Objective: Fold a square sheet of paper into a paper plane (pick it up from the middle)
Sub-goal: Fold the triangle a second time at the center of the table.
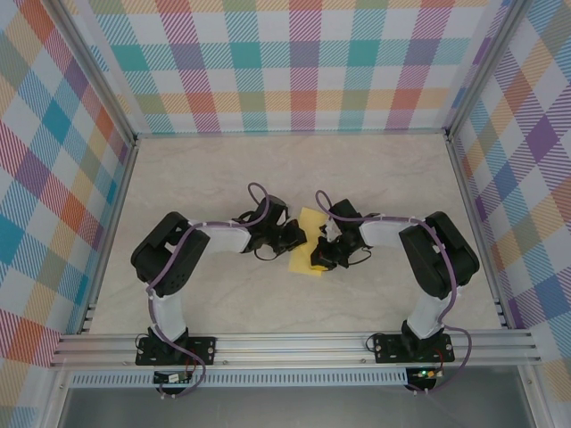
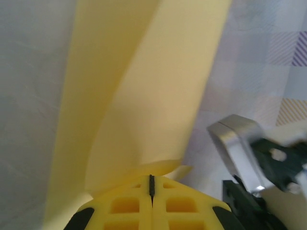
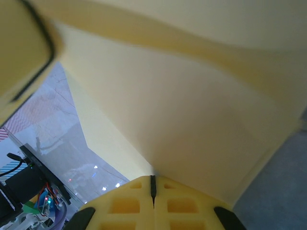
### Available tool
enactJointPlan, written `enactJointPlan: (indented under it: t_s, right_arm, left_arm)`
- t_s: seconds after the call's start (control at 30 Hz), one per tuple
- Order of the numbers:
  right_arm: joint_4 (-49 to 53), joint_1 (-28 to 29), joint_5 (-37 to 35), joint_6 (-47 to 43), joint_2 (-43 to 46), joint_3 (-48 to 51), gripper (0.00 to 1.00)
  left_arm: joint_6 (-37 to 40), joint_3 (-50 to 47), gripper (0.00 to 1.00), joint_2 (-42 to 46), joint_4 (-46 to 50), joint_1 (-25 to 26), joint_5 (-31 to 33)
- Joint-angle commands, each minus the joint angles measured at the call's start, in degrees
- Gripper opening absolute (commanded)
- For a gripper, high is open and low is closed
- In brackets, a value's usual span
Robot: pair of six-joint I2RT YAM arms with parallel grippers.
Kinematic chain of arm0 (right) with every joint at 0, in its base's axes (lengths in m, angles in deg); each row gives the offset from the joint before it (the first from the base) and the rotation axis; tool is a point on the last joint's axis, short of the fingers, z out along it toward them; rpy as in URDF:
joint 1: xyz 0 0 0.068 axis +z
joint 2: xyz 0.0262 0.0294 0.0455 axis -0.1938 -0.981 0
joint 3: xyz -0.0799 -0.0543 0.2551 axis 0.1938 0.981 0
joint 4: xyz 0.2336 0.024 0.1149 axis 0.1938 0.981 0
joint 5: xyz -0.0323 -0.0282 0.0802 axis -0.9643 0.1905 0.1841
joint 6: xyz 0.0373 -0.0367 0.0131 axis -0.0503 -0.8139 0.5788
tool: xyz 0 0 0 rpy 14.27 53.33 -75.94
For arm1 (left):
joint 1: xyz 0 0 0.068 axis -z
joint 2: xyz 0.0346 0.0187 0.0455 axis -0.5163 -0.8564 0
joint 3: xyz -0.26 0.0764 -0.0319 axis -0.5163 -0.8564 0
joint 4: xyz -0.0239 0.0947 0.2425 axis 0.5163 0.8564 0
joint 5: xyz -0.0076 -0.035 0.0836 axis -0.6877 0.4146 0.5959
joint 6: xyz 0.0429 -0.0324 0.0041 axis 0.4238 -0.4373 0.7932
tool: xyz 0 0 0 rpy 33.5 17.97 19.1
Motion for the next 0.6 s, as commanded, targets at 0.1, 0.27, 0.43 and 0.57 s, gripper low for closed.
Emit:
enactJointPlan:
  t_s: [0.1,0.27,0.43,0.57]
  right_arm:
    - [1.6,0.1,-0.6,0.8,0.8,-0.5,0.06]
    - [-0.3,0.1,1.2,2.0,3.9,-2.1,0.08]
    - [0.1,0.1,0.8,2.0,1.3,-5.2,0.09]
    - [-1.4,0.1,1.6,2.7,-2.4,-5.5,0.09]
  left_arm:
    - [-1.4,-0.9,0.02,-3.3,0.5,0.0,3.2]
    - [-1.6,-2.0,0.01,-3.7,1.0,0.0,3.9]
    - [-1.7,-2.7,0.01,-3.6,1.0,0.0,3.6]
    - [-1.6,-2.4,0.01,-3.8,1.3,0.0,3.3]
